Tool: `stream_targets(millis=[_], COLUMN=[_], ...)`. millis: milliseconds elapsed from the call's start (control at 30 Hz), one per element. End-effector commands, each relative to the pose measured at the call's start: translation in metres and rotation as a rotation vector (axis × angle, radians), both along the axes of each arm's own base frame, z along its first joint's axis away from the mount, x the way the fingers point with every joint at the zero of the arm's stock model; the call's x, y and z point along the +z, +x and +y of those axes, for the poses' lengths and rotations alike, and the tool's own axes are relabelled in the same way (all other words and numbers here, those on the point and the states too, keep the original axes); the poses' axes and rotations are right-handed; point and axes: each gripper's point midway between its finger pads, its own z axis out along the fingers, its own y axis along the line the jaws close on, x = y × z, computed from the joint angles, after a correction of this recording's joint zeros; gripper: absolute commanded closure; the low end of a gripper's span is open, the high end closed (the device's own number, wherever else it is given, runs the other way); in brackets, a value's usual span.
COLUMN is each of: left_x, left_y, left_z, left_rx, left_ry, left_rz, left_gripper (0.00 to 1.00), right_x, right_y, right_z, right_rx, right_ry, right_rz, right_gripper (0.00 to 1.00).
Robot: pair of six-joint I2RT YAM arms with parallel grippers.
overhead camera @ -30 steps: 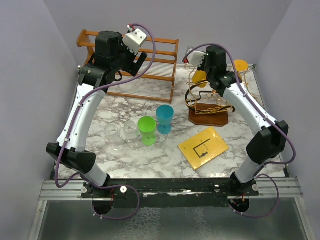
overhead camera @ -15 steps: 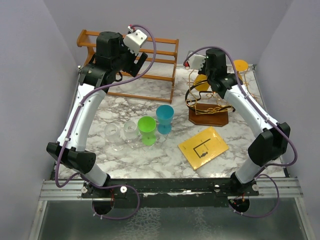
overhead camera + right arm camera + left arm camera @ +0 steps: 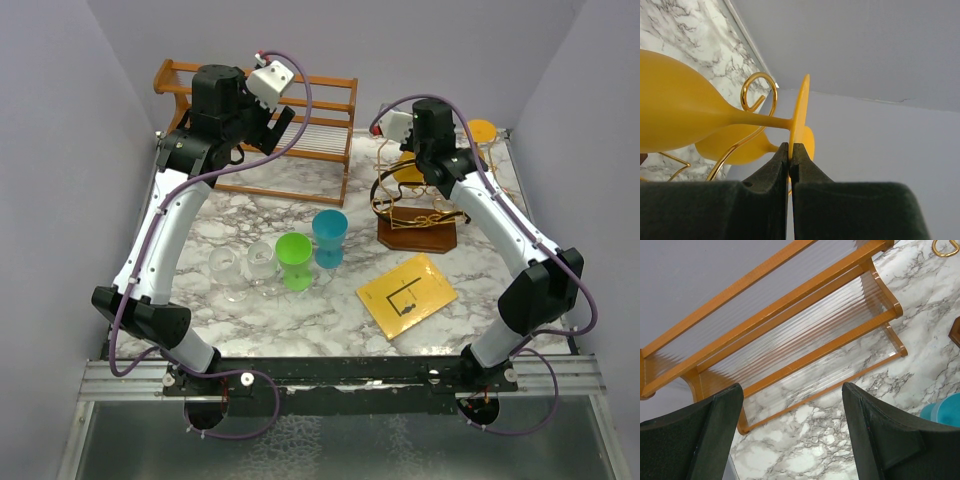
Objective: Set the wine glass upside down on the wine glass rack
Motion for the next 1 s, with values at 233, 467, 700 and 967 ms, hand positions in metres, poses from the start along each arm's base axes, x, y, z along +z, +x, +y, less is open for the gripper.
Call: stream_targets(millis=[233, 467, 700, 967], left_x=[0.021, 0.021, 0.018, 0.018], left_y=[-0.008, -0.006, -0.005, -0.003], left_z=[0.007, 0.007, 0.006, 0.005], left_rx=[0.013, 0.015, 0.012, 0.011], left_ry=[-0.012, -0.010, -0.007, -0.009], left_rz=[-0.061, -0.060, -0.054, -0.054], left_gripper=[0.17, 0.17, 0.17, 0.17], right_x=[0.015, 0.012, 0.015, 0.019], right_y=[-0.008, -0.001, 0.010, 0.025], right_z=[-0.013, -0.016, -0.020, -0.018], right_rx=[-0.071, -0.105, -0.143, -0.166], right_ry=[-0.026, -0.041, -0.052, -0.068], right_rz=[-0.047, -0.049, -0.068, -0.095], right_gripper=[0.99, 0.99, 0.99, 0.98])
